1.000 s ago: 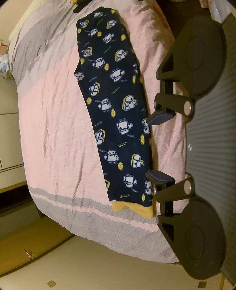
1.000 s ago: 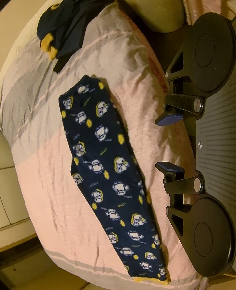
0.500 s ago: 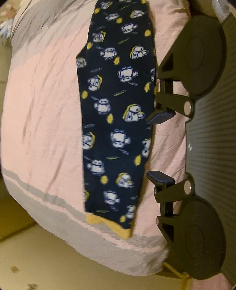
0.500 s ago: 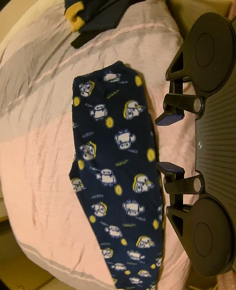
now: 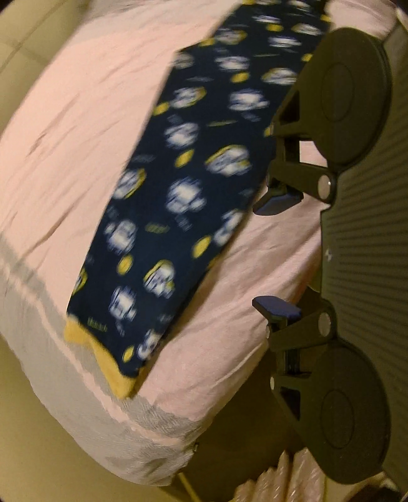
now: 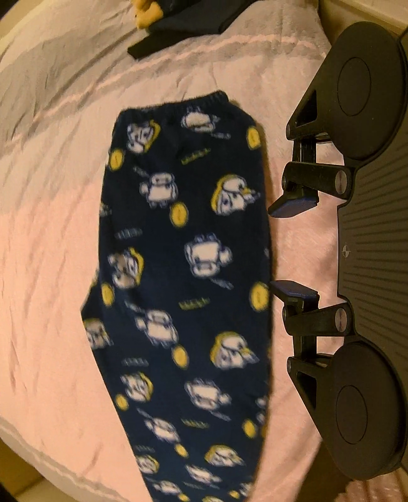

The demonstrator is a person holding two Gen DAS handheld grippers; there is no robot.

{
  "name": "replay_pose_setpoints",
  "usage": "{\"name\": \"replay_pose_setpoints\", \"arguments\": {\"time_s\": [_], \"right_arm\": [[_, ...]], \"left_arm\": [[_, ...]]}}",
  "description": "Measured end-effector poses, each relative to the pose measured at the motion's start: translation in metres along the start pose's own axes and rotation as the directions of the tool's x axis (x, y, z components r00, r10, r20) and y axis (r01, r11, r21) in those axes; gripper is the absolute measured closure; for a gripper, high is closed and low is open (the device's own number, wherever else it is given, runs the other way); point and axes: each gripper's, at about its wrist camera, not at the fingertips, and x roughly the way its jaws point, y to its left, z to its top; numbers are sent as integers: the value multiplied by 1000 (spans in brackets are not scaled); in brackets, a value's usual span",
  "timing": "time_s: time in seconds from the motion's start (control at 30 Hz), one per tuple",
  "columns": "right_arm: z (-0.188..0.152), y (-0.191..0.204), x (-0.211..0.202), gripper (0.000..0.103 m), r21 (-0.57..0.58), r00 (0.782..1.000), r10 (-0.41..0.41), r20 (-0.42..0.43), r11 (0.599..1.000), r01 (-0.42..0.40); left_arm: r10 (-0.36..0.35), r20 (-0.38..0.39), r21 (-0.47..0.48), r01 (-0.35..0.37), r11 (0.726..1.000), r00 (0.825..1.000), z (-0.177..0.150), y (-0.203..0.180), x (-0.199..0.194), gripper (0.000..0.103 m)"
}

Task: Fold clothes
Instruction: 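Grasp the stacked yellow cuffs with the left gripper and lift them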

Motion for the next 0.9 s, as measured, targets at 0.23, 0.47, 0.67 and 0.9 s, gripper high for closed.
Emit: {"name": "replay_pose_setpoints", "arguments": {"time_s": [0.23,0.47,0.67,0.9], "right_arm": [[21,2,9,55,82,996,-86,27,993,83],[29,33,35,55,227,990,-138,-13,964,137],[33,78,64,55,263,995,-81,-51,961,91],[26,115,86,55,191,996,-93,-17,977,94]], "left_arm": [[-59,88,-294,82,952,994,47,97,51,50],[-123,144,-483,178,858,982,86,175,109,53],[-215,194,-588,289,756,957,94,209,152,52],[-249,262,-599,360,716,932,92,219,180,52]]}}
